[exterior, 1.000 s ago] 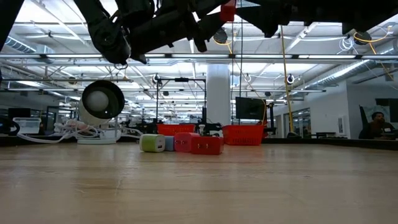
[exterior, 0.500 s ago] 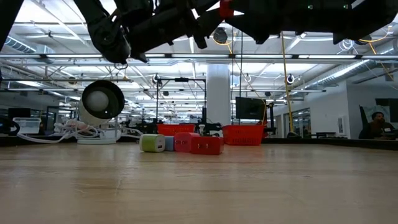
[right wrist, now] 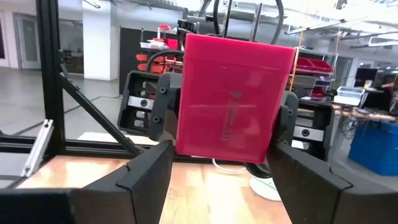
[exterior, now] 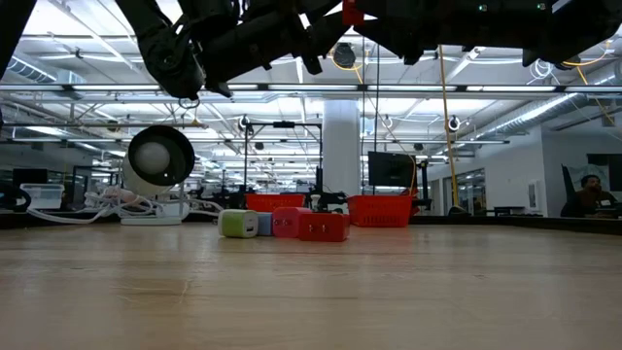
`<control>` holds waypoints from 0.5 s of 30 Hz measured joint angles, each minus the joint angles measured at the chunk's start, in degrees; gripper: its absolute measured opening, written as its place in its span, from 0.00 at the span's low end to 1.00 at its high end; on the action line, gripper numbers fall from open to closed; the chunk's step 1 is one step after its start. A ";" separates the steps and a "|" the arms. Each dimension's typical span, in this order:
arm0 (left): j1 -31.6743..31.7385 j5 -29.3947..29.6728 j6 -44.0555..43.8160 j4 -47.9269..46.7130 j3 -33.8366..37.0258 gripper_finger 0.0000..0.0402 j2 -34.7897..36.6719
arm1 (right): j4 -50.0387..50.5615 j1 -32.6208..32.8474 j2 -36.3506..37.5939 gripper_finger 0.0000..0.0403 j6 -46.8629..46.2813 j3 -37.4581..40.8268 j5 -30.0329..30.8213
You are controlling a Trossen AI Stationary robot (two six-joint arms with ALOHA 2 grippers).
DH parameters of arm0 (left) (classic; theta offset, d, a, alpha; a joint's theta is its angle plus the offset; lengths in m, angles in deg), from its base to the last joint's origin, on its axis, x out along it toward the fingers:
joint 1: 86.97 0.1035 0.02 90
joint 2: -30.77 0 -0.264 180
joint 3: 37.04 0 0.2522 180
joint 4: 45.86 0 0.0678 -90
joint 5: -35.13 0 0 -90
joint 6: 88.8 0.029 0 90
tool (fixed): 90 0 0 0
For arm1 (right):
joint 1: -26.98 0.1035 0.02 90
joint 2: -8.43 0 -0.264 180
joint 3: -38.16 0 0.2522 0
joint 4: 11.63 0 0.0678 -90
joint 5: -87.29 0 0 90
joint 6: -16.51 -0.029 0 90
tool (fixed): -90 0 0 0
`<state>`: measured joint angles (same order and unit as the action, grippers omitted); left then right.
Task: Pick & Place Office items
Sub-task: Put the bottom red charger adapter into the left red bin
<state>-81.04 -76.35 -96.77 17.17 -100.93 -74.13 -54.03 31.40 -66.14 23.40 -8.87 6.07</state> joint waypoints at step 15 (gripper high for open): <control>-0.04 -3.17 -1.14 -0.61 0.00 0.53 -0.07 | 3.27 -0.01 1.99 0.75 2.85 -0.01 -0.04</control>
<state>-81.08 -79.52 -97.90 16.56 -100.93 -74.20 -50.76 31.39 -64.15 26.25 -8.88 6.03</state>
